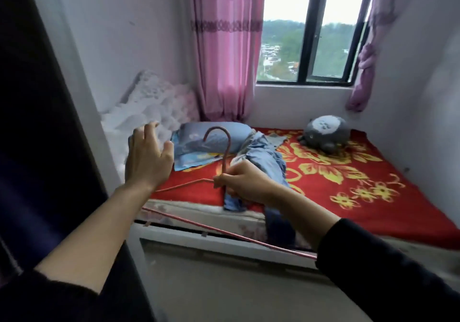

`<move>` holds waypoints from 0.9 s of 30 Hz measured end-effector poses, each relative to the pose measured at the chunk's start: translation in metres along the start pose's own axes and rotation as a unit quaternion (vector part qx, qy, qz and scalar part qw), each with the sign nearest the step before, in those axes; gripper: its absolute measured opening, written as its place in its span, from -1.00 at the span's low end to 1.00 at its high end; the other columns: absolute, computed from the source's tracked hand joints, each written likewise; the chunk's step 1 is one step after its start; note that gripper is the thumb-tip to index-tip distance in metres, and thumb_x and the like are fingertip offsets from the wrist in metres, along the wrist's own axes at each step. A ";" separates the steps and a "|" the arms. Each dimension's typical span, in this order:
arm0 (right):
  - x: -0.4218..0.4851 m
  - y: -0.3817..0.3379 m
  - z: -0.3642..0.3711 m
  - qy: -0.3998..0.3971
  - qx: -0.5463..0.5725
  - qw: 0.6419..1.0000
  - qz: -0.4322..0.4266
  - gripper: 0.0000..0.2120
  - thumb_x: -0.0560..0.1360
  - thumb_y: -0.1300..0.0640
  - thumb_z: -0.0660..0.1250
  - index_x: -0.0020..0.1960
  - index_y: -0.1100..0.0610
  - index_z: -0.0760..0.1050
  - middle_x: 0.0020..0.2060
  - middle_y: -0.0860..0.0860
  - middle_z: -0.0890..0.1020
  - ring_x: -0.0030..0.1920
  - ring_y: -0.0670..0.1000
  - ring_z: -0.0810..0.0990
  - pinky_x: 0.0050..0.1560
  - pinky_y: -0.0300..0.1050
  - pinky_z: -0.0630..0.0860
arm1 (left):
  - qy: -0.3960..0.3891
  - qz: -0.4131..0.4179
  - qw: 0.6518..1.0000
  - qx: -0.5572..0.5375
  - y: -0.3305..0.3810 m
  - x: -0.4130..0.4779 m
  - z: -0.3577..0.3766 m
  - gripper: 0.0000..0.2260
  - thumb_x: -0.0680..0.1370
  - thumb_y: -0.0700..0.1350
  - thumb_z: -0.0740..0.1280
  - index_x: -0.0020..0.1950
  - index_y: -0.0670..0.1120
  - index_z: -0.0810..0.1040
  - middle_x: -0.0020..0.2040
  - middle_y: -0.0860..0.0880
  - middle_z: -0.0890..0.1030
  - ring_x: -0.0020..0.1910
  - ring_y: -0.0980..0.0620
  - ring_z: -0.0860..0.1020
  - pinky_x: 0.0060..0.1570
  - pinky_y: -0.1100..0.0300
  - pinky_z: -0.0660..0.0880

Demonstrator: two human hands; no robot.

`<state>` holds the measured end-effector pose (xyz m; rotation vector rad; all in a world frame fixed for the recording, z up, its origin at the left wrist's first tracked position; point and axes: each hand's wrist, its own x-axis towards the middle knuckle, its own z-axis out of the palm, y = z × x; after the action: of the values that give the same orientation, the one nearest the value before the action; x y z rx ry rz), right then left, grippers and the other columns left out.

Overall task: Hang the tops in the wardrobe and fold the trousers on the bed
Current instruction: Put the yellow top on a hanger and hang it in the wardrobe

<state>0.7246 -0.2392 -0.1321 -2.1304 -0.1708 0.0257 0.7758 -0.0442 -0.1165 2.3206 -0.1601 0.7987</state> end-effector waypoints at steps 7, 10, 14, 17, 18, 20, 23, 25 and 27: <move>-0.131 0.110 -0.091 0.114 -0.010 0.978 0.176 -0.74 0.50 0.15 0.31 -0.15 0.37 0.60 -0.43 0.06 0.53 -0.49 -0.06 0.41 -0.52 -0.24 0.33 | -0.172 0.083 0.980 -0.061 0.120 -0.092 0.121 -0.57 0.52 -0.11 0.20 0.38 -0.18 0.35 0.30 -0.26 0.41 0.29 -0.23 0.33 0.30 -0.02 0.21; -0.183 0.146 -0.123 0.164 -0.011 0.957 0.240 -0.77 0.51 0.15 0.29 -0.13 0.31 0.62 -0.41 0.04 0.55 -0.49 -0.06 0.45 -0.53 -0.25 0.36 | -0.242 0.126 0.958 -0.088 0.175 -0.128 0.164 -0.57 0.54 -0.14 0.22 0.41 -0.17 0.32 0.34 -0.23 0.38 0.33 -0.19 0.29 0.33 -0.01 0.18; -0.251 0.187 -0.160 0.260 0.007 0.919 0.296 -0.72 0.55 0.11 0.29 -0.17 0.29 0.63 -0.52 -0.06 0.48 -0.52 -0.11 0.40 -0.50 -0.26 0.32 | -0.314 0.194 0.918 -0.143 0.248 -0.177 0.217 -0.57 0.55 -0.14 0.22 0.42 -0.12 0.30 0.37 -0.17 0.36 0.38 -0.13 0.27 0.35 -0.01 0.25; -0.298 0.207 -0.187 0.347 -0.020 0.879 0.328 -0.72 0.54 0.09 0.30 -0.23 0.22 0.64 -0.51 -0.08 0.49 -0.51 -0.18 0.41 -0.44 -0.29 0.33 | -0.362 0.234 0.886 -0.174 0.297 -0.217 0.249 -0.56 0.55 -0.14 0.23 0.43 -0.11 0.30 0.39 -0.13 0.35 0.39 -0.10 0.26 0.34 0.01 0.28; -0.312 0.212 -0.196 0.366 -0.029 0.865 0.341 -0.71 0.54 0.08 0.30 -0.22 0.23 0.64 -0.48 -0.05 0.51 -0.48 -0.16 0.43 -0.42 -0.29 0.33 | -0.377 0.244 0.874 -0.185 0.311 -0.230 0.257 -0.56 0.55 -0.14 0.23 0.43 -0.11 0.30 0.39 -0.13 0.35 0.38 -0.10 0.26 0.34 0.00 0.28; -0.342 0.221 -0.212 0.394 -0.032 0.841 0.369 -0.68 0.55 0.06 0.29 -0.20 0.29 0.62 -0.42 0.01 0.52 -0.38 -0.07 0.47 -0.34 -0.19 0.35 | -0.405 0.269 0.849 -0.207 0.338 -0.255 0.272 -0.55 0.53 -0.16 0.24 0.43 -0.11 0.31 0.38 -0.14 0.36 0.37 -0.11 0.27 0.34 0.01 0.29; -0.389 0.234 -0.232 0.452 -0.037 0.793 0.406 -0.67 0.52 0.05 0.31 -0.18 0.32 0.61 -0.39 0.08 0.58 -0.30 0.06 0.55 -0.21 -0.02 0.50 | -0.442 0.289 0.817 -0.233 0.377 -0.294 0.285 -0.55 0.51 -0.20 0.24 0.41 -0.12 0.34 0.35 -0.13 0.37 0.34 -0.11 0.28 0.30 0.02 0.30; -0.424 0.236 -0.243 0.492 -0.052 0.758 0.426 -0.67 0.52 0.05 0.32 -0.18 0.33 0.61 -0.35 0.12 0.61 -0.27 0.12 0.58 -0.19 -0.02 0.52 | -0.463 0.308 0.794 -0.246 0.401 -0.324 0.289 -0.57 0.51 -0.20 0.23 0.39 -0.11 0.35 0.35 -0.11 0.37 0.33 -0.10 0.29 0.28 0.02 0.32; -0.462 0.234 -0.257 0.520 -0.082 0.728 0.439 -0.65 0.52 0.03 0.32 -0.25 0.31 0.56 -0.38 0.12 0.58 -0.28 0.14 0.55 -0.20 -0.01 0.50 | -0.480 0.332 0.771 -0.256 0.425 -0.358 0.292 -0.56 0.51 -0.21 0.23 0.40 -0.10 0.35 0.35 -0.09 0.36 0.32 -0.08 0.29 0.26 0.05 0.31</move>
<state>0.3160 -0.6394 -0.2141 -1.8789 1.5371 -0.6375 0.5008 -0.5898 -0.2607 1.8775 -1.5034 -0.2467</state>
